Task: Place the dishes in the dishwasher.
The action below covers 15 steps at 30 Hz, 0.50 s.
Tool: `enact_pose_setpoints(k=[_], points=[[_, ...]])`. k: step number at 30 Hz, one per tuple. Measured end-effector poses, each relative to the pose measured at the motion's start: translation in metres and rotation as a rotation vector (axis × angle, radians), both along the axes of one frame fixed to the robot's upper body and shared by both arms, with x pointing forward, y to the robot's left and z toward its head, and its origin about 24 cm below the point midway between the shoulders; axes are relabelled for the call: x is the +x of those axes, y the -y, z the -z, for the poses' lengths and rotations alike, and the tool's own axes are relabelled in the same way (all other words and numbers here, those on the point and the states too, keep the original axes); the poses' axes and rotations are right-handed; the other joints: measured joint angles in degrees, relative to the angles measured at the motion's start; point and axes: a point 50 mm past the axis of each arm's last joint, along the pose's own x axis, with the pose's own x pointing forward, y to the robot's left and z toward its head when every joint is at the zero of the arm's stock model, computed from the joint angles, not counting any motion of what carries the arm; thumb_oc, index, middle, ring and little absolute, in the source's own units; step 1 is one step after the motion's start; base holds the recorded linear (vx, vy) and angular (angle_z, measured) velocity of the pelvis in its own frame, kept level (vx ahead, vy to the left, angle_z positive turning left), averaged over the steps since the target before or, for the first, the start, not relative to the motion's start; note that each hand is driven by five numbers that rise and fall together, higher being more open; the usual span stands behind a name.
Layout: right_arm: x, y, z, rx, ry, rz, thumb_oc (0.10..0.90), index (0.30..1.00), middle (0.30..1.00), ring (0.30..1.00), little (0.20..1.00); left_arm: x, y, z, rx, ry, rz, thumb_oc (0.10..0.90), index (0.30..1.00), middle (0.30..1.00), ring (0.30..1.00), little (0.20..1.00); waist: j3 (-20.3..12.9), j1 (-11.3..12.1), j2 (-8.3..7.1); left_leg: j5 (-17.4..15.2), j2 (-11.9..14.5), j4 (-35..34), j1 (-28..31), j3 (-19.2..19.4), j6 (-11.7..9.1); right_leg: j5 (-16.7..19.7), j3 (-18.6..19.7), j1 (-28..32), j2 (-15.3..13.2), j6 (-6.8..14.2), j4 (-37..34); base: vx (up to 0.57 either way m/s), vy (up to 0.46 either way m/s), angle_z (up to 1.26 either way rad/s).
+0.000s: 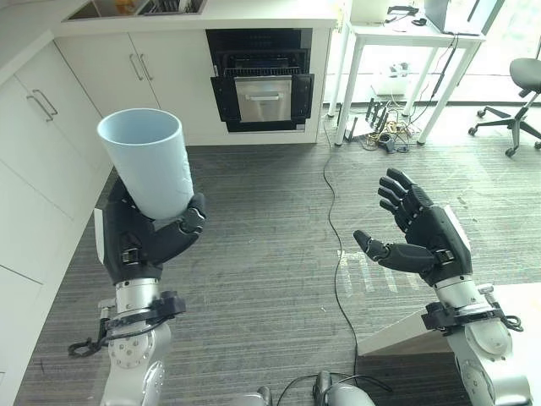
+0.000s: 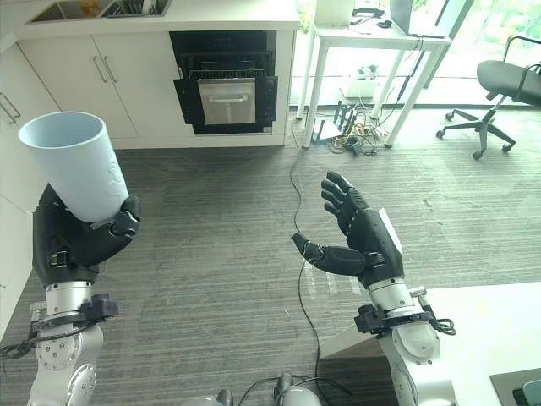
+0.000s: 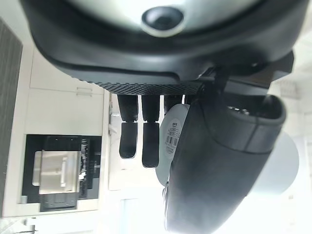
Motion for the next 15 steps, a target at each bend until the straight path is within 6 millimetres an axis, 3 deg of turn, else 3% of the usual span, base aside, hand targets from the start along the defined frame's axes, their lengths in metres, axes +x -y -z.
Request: enact_pose_setpoints(k=[1, 2, 3, 4, 6, 7, 8, 10, 12, 13, 14, 15], points=[[-0.001, 0.001, 0.000, -0.010, -0.004, 0.000, 0.800, 0.900, 0.900, 0.900, 0.900, 0.000, 0.001, 0.001, -0.019, 0.000, 0.015, 0.400, 0.300, 0.300, 0.300, 0.300, 0.1, -0.1, -0.73, 1.2, -0.7, 0.5, -0.1, 1.0, -1.8, -2.4, 1.4, -0.4, -0.4, -0.8, 1.5, 0.09, 0.041, 0.42], [-0.001, 0.002, 0.000, -0.018, -0.002, -0.001, 0.800, 0.900, 0.900, 0.900, 0.900, 0.001, 0.002, 0.001, -0.023, 0.001, 0.024, 0.400, 0.300, 0.300, 0.300, 0.300, 0.5, -0.3, -1.27, 2.0, -0.8, 2.7, -1.5, 2.0, -2.3, -3.4, 2.2, -0.5, -1.6, -1.5, 1.9, 0.12, 0.120, 0.51], [-0.001, 0.003, -0.001, -0.022, 0.001, 0.000, 0.800, 0.900, 0.900, 0.900, 0.900, 0.001, 0.003, 0.002, -0.029, 0.002, 0.028, 0.400, 0.300, 0.300, 0.300, 0.300, 1.0, -0.2, -1.42, 2.1, -0.5, 5.5, -3.4, 3.2, -2.2, -3.9, 2.2, -0.4, -2.1, -2.4, 2.2, 0.15, 0.191, 0.55], [0.001, 0.003, 0.000, -0.020, 0.001, 0.001, 0.800, 0.900, 0.900, 0.900, 0.900, 0.000, 0.005, 0.003, -0.041, 0.004, 0.032, 0.400, 0.300, 0.300, 0.300, 0.300, 1.5, -0.1, -1.48, 0.0, 0.8, 8.2, -5.9, 5.1, -1.1, -4.2, 1.4, -0.1, -1.9, -2.9, 1.9, 0.18, 0.229, 0.48], [0.005, 0.001, -0.003, -0.011, 0.016, -0.003, 0.800, 0.900, 0.900, 0.900, 0.900, 0.000, 0.005, 0.002, -0.043, 0.021, 0.042, 0.400, 0.300, 0.300, 0.300, 0.300, 3.1, 1.2, -0.06, -1.6, 5.3, 8.8, -10.6, 4.9, -1.0, -4.4, 1.2, 0.4, -0.7, -3.1, 1.7, 0.34, 0.356, 0.18], [0.005, 0.000, -0.004, -0.011, 0.021, -0.014, 0.800, 0.900, 0.900, 0.900, 0.900, -0.004, 0.003, 0.003, -0.052, 0.032, 0.046, 0.400, 0.300, 0.300, 0.300, 0.300, 4.0, 1.6, 1.43, -1.1, 8.4, 8.2, -15.2, -0.3, -2.1, -4.6, 1.5, 0.7, 0.3, -2.9, 1.8, 0.40, 0.442, -0.22], [0.005, 0.000, -0.004, -0.014, 0.020, -0.019, 0.800, 0.900, 0.900, 0.900, 0.900, -0.006, 0.001, 0.003, -0.060, 0.036, 0.041, 0.400, 0.300, 0.300, 0.300, 0.300, 4.5, 1.7, 1.83, -0.9, 9.6, 7.4, -16.4, -2.0, -2.5, -4.9, 2.1, 0.8, 0.6, -2.8, 2.0, 0.35, 0.423, -0.30], [0.004, 0.001, -0.002, -0.022, 0.010, -0.022, 0.800, 0.900, 0.900, 0.900, 0.900, -0.005, 0.000, 0.004, -0.072, 0.038, 0.031, 0.400, 0.300, 0.300, 0.300, 0.300, 5.3, 1.9, 2.40, -0.4, 12.2, 6.4, -17.3, -0.2, -2.9, -5.4, 3.3, 1.9, 0.1, -2.0, 2.0, 0.24, 0.319, -0.46], [-0.001, 0.004, -0.001, -0.049, -0.003, -0.031, 0.800, 0.900, 0.900, 0.900, 0.900, -0.005, -0.001, 0.006, -0.073, 0.030, 0.026, 0.400, 0.300, 0.300, 0.300, 0.300, 4.9, 1.2, 3.24, -1.5, 11.4, 5.9, -13.6, 2.1, -1.7, -6.4, 4.5, 4.3, -2.2, 0.3, 1.7, 0.09, 0.122, -0.49], [-0.006, 0.006, -0.002, -0.051, -0.001, -0.026, 0.800, 0.900, 0.900, 0.900, 0.900, -0.003, -0.001, 0.005, -0.068, 0.036, 0.028, 0.400, 0.300, 0.300, 0.300, 0.300, 4.9, 1.1, 3.03, 1.9, 9.7, 5.5, -12.4, 2.3, -1.7, -6.6, 5.3, 5.4, -3.5, 2.5, 1.8, 0.25, 0.295, -0.48], [-0.009, 0.004, -0.004, -0.054, 0.009, -0.035, 0.800, 0.900, 0.900, 0.900, 0.900, -0.004, -0.003, 0.003, -0.065, 0.048, 0.021, 0.400, 0.300, 0.300, 0.300, 0.300, 4.9, 1.2, 2.76, 4.4, 8.5, 5.5, -11.8, 3.2, -1.1, -7.1, 5.8, 5.1, -4.0, 2.6, 2.6, 0.23, 0.304, -0.11], [-0.019, 0.008, -0.012, -0.069, 0.037, -0.027, 0.800, 0.900, 0.900, 0.900, 0.900, 0.004, -0.002, -0.005, -0.050, 0.070, 0.038, 0.400, 0.300, 0.300, 0.300, 0.300, 5.5, 0.8, 1.93, 2.6, 5.6, 8.5, -12.2, 3.6, 3.5, -6.3, 4.3, 9.7, -4.9, 4.8, -1.4, 0.40, 0.557, 0.12]])
